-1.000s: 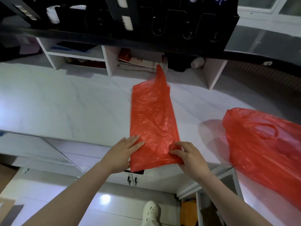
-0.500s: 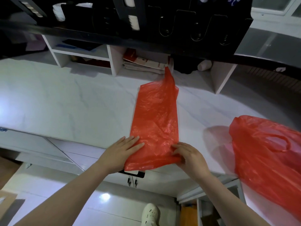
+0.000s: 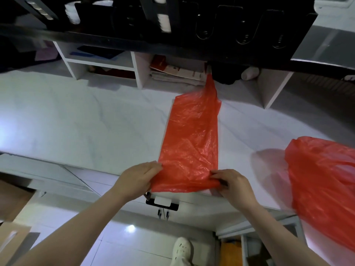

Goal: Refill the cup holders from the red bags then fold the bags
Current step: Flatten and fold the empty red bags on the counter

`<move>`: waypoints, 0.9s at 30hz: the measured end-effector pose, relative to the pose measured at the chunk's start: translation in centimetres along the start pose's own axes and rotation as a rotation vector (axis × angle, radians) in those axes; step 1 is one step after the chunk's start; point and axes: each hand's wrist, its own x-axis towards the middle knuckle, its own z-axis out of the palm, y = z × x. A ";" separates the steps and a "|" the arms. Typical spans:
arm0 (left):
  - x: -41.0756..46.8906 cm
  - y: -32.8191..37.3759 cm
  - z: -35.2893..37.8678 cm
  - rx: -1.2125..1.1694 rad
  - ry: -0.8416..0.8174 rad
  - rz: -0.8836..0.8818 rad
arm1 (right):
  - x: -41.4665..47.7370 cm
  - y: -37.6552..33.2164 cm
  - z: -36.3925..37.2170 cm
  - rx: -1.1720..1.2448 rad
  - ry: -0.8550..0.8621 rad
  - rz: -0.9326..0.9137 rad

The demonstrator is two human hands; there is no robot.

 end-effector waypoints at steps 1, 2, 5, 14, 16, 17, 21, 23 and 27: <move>-0.1 0.2 0.0 -0.039 -0.005 -0.057 | -0.1 0.0 0.1 0.044 0.018 0.048; -0.2 0.2 0.1 -0.073 -0.022 -0.099 | -0.3 0.0 0.3 0.079 0.038 0.085; -0.2 -0.4 0.5 -0.180 -0.068 -0.205 | -0.7 0.0 0.8 0.105 0.061 0.103; 0.0 1.4 1.8 -0.510 0.111 -0.621 | -0.6 0.4 1.8 0.013 0.140 0.262; 0.5 1.8 2.0 -0.576 0.160 -0.717 | -0.3 0.2 2.1 -0.003 0.137 0.297; 1.0 2.0 2.1 -0.580 0.163 -0.751 | -0.2 0.1 2.1 -0.005 0.144 0.316; 2.5 2.9 2.3 -0.490 0.151 -0.809 | 0.2 -0.3 2.1 0.012 0.185 0.368; 2.9 3.0 2.2 -0.511 0.177 -0.824 | 0.2 -0.4 2.1 0.042 0.199 0.380; 2.6 3.1 1.2 -0.688 0.263 -0.827 | -0.3 -0.3 1.5 0.164 0.272 0.385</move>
